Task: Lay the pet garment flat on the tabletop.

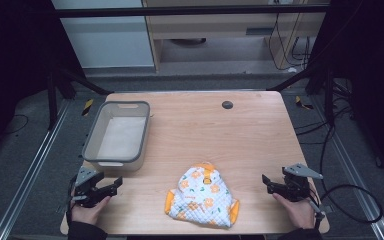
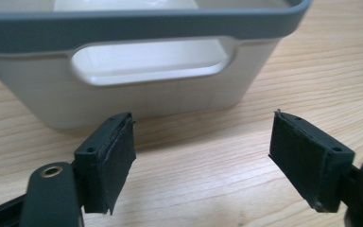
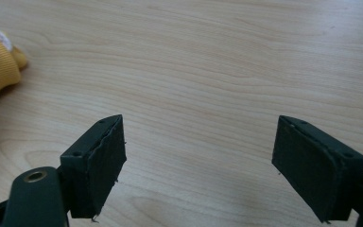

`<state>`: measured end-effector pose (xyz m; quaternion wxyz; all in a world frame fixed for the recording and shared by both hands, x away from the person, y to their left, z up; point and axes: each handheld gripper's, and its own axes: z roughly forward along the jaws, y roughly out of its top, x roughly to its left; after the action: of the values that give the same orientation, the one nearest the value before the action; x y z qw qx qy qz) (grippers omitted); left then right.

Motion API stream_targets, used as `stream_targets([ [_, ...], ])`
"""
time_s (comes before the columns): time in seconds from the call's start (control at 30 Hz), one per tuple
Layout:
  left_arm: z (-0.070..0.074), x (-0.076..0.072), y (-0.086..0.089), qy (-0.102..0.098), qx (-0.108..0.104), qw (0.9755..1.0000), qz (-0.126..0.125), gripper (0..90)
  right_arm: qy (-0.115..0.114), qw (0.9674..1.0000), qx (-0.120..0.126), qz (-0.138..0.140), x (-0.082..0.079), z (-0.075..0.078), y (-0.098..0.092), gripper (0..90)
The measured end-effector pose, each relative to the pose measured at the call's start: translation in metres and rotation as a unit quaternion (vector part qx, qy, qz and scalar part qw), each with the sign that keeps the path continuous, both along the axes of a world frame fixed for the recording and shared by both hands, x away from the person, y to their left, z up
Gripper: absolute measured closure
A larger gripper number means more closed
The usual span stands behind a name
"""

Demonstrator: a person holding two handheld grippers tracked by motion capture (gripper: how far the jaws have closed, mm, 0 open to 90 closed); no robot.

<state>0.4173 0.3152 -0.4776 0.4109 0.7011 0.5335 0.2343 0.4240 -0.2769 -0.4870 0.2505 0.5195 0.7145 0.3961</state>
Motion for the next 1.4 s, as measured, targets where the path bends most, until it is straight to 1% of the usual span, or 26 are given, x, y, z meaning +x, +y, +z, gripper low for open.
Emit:
stream_targets([
  [0.03, 0.002, -0.001, -0.001, -0.004, -0.003, 1.0000, 0.002, 22.9, -0.007, 0.9999, -0.007, 0.003, -0.001, 0.001, 0.001, 18.7],
  [0.07, 0.003, -0.002, -0.003, -0.009, -0.006, 0.9999, -0.002, 23.3, -0.011, 0.9999, -0.005, 0.006, -0.002, 0.002, 0.001, 19.2],
  [0.1, 0.004, -0.004, -0.004, -0.011, -0.008, 0.9999, -0.003, 23.4, -0.011, 0.9999, 0.008, 0.008, -0.004, 0.005, 0.002, 19.6],
  [0.13, 0.005, -0.005, -0.006, -0.011, -0.008, 0.9999, -0.005, 23.6, -0.020, 0.9997, 0.014, 0.009, -0.005, 0.006, 0.002, 20.5],
  [0.17, 0.005, -0.005, -0.006, -0.011, -0.008, 0.9999, -0.005, 24.1, -0.020, 0.9995, 0.024, 0.011, -0.006, 0.007, 0.001, 21.3],
  [0.2, 0.006, -0.007, -0.009, -0.006, -0.011, 0.9999, -0.011, 24.4, -0.021, 0.9992, 0.032, 0.014, -0.007, 0.008, 0.001, 23.2],
  [0.3, 0.007, -0.009, -0.013, 0.000, -0.013, 0.9998, -0.016, 25.2, -0.031, 0.9985, 0.041, 0.019, -0.009, 0.011, 0.001, 23.6],
  [0.33, 0.010, -0.011, -0.015, -0.004, -0.014, 0.9996, -0.024, 25.5, -0.034, 0.9983, 0.042, 0.021, -0.009, 0.011, 0.001, 23.9],
  [0.4, 0.014, -0.012, -0.015, -0.016, -0.012, 0.9994, -0.027, 26.1, -0.038, 0.9982, 0.038, 0.025, -0.009, 0.014, 0.002, 25.1],
  [0.43, 0.014, -0.012, -0.015, -0.016, -0.012, 0.9994, -0.027, 26.4, -0.041, 0.9981, 0.038, 0.027, -0.009, 0.016, 0.002, 25.5],
  [0.47, 0.018, -0.013, -0.016, -0.022, -0.020, 0.9991, -0.030, 26.9, -0.043, 0.9978, 0.039, 0.031, -0.009, 0.018, 0.003, 26.0],
  [0.57, 0.022, -0.013, -0.016, -0.025, -0.023, 0.9990, -0.031, 29.3, -0.047, 0.9974, 0.041, 0.037, -0.008, 0.022, 0.003, 26.0],
  [0.67, 0.033, -0.012, -0.017, -0.034, -0.029, 0.9985, -0.031, 31.3, -0.052, 0.9968, 0.042, 0.045, -0.006, 0.031, 0.007, 26.2],
  [0.7, 0.033, -0.012, -0.017, -0.034, -0.029, 0.9985, -0.031, 32.0, -0.052, 0.9968, 0.042, 0.045, -0.006, 0.031, 0.007, 26.2],
  [0.73, 0.039, -0.011, -0.019, -0.035, -0.033, 0.9982, -0.035, 32.7, -0.055, 0.9962, 0.046, 0.048, -0.006, 0.037, 0.008, 26.3],
  [0.77, 0.039, -0.011, -0.019, -0.035, -0.033, 0.9982, -0.035, 33.2, -0.055, 0.9962, 0.046, 0.048, -0.006, 0.037, 0.008, 26.3],
  [0.83, 0.046, -0.010, -0.024, -0.040, -0.033, 0.9977, -0.045, 33.9, -0.057, 0.9954, 0.055, 0.054, -0.004, 0.044, 0.011, 26.8],
  [0.87, 0.046, -0.010, -0.024, -0.040, -0.033, 0.9977, -0.045, 34.0, -0.059, 0.9950, 0.056, 0.056, -0.003, 0.045, 0.011, 27.0],
  [1.0, 0.052, -0.005, -0.038, -0.048, -0.030, 0.9966, -0.061, 35.1, -0.061, 0.9942, 0.061, 0.064, 0.001, 0.052, 0.019, 27.4],
  [1.03, 0.052, -0.005, -0.038, -0.048, -0.030, 0.9966, -0.061, 35.2, -0.061, 0.9942, 0.061, 0.064, 0.001, 0.052, 0.019, 27.4],
  [1.13, 0.054, 0.000, -0.052, -0.051, -0.023, 0.9957, -0.074, 35.4, -0.064, 0.9930, 0.063, 0.077, 0.005, 0.059, 0.029, 27.4],
  [1.23, 0.055, 0.003, -0.064, -0.051, -0.023, 0.9947, -0.086, 35.4, -0.068, 0.9920, 0.061, 0.087, 0.008, 0.064, 0.038, 27.5],
  [1.3, 0.056, 0.006, -0.072, -0.050, -0.021, 0.9940, -0.095, 35.1, -0.065, 0.9913, 0.059, 0.098, 0.011, 0.067, 0.047, 27.8],
  [1.33, 0.056, 0.008, -0.080, -0.051, -0.017, 0.9932, -0.103, 35.1, -0.063, 0.9912, 0.058, 0.101, 0.012, 0.068, 0.049, 27.8],
  [1.37, 0.056, 0.008, -0.080, -0.051, -0.017, 0.9932, -0.103, 35.0, -0.063, 0.9912, 0.058, 0.101, 0.012, 0.068, 0.049, 27.8],
  [1.4, 0.056, 0.010, -0.086, -0.051, -0.015, 0.9927, -0.108, 35.0, -0.061, 0.9911, 0.057, 0.104, 0.013, 0.068, 0.052, 28.1],
])
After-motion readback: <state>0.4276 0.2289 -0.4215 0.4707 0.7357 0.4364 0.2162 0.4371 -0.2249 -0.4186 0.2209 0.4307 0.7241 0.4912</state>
